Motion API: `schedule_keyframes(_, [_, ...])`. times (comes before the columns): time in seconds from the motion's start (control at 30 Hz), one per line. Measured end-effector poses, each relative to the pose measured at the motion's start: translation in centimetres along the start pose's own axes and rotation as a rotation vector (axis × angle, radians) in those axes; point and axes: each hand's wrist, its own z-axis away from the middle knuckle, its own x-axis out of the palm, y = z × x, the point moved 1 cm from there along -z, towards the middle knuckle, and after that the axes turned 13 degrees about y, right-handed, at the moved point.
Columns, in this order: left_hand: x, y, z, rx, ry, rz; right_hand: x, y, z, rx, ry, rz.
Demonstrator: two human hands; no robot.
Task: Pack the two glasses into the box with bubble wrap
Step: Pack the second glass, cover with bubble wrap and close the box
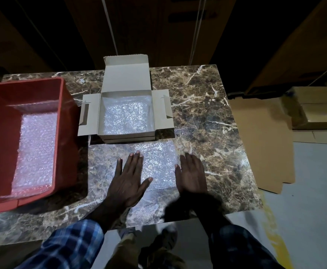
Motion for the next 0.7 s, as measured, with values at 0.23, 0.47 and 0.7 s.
schedule_keyframes(0.23, [-1.5,1.4,-0.1,-0.078,0.008,0.068,-0.4,-4.2,-1.7,0.47,-0.18,-0.272])
schedule_keyframes(0.47, [-2.6,0.7,-0.4,-0.128,0.007,0.233,-1.0,-4.6,-4.4,0.904,-0.34,-0.514])
schedule_keyframes(0.7, [-7.1,-1.2,-3.2,-0.418,0.208,0.845,-5.4,-7.0,-6.6,0.885,-0.368,-1.031])
